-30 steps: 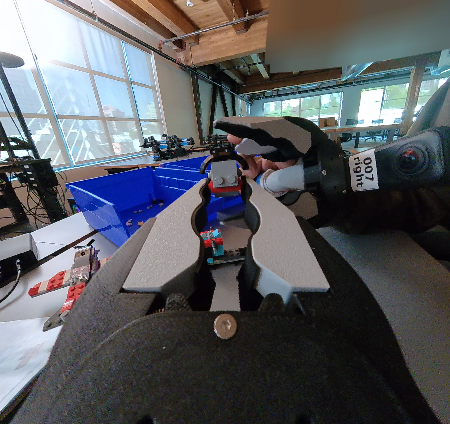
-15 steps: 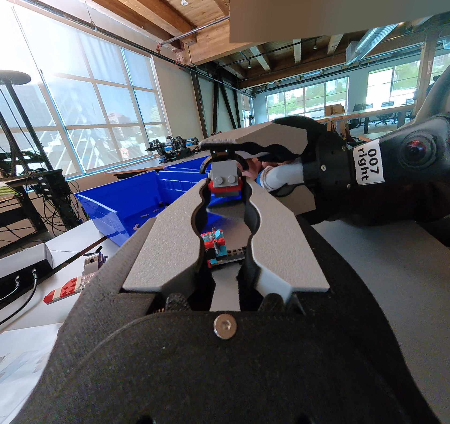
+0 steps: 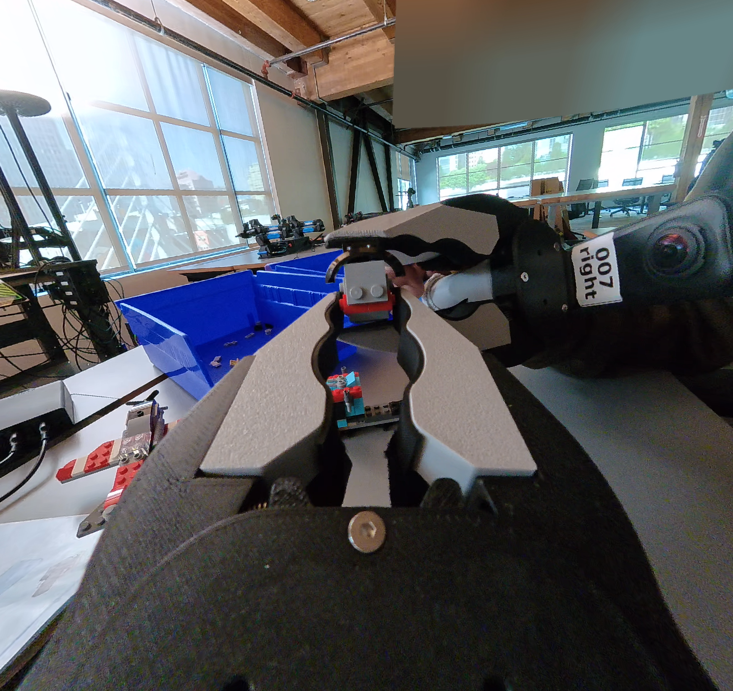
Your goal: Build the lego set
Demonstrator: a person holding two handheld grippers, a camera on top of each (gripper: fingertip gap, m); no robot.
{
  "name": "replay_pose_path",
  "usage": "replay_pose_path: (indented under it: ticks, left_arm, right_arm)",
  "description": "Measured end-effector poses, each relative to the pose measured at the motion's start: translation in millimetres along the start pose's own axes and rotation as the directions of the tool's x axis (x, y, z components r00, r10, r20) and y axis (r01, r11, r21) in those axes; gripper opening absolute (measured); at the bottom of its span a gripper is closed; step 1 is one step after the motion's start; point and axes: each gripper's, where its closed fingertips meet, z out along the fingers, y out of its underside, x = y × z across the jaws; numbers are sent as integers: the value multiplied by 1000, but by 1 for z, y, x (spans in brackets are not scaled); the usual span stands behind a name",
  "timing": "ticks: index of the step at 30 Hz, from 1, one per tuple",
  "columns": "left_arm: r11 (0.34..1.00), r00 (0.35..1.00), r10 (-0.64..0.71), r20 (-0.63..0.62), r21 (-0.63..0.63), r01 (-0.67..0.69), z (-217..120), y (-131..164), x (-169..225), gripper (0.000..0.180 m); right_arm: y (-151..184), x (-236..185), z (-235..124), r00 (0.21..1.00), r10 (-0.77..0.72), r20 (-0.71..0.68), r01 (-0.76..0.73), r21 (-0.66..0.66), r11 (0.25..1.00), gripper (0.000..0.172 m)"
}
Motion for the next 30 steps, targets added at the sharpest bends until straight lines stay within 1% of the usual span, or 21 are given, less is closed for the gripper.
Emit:
replay_pose_path:
  ticks: [14,22,30]
  left_arm:
    - [999,999,-34,8,2,34,1,2,-1,24]
    - [998,998,-64,7,8,64,1,3,-4,25]
    - [995,996,-88,-6,40,88,1,-2,-2,25]
  right_arm:
    - [1,-2,0,999,14,29,-15,5,1000,37]
    - [5,-2,2,999,17,27,-16,-35,999,39]
    - [3,1,1,1000,2,10,-2,-32,999,42]
